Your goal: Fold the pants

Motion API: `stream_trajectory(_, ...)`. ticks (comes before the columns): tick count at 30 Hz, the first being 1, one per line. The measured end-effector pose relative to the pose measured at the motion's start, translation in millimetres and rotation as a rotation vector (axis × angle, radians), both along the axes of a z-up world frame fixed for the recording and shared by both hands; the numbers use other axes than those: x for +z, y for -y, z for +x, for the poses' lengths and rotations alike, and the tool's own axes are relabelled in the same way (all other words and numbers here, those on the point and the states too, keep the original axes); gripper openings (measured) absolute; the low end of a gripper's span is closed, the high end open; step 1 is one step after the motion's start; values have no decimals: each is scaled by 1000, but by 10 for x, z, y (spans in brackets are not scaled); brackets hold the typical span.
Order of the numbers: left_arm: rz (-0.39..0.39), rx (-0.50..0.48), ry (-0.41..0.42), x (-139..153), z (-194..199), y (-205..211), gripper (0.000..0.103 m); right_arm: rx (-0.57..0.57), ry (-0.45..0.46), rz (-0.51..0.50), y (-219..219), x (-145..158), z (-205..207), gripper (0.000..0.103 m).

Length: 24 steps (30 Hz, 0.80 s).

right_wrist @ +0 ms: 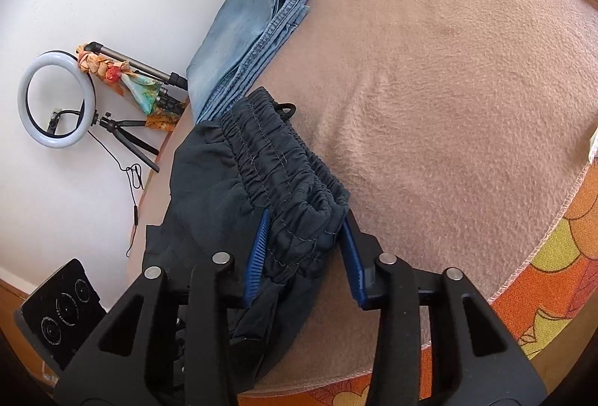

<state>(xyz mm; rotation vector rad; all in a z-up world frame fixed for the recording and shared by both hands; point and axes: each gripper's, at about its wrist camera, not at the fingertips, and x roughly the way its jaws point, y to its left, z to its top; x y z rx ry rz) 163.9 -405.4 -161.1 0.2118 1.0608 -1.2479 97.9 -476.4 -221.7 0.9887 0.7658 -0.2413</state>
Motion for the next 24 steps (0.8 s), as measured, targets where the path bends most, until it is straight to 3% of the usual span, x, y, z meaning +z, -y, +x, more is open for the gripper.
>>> stream_trajectory(4, 8, 18, 86, 237, -12, -430, 14, 6, 20, -18, 6, 85, -11, 25)
stream_trajectory(7, 57, 43, 179, 329, -100, -857, 16, 10, 31, -47, -33, 178, -7, 24)
stream_trajectory(9, 106, 62, 239, 320, -182, -1115, 16, 12, 38, -64, -59, 236, -9, 24)
stream_trajectory(13, 186, 81, 256, 153, -320, -1488, 22, 6, 47, -77, -88, 314, -16, 23)
stream_trajectory(20, 261, 118, 314, -32, -419, -1644, 22, -7, 57, -93, -96, 384, -84, 23)
stream_trajectory(24, 306, 95, 407, -30, -521, -1594, 37, 3, 47, -119, -119, 397, -84, 23)
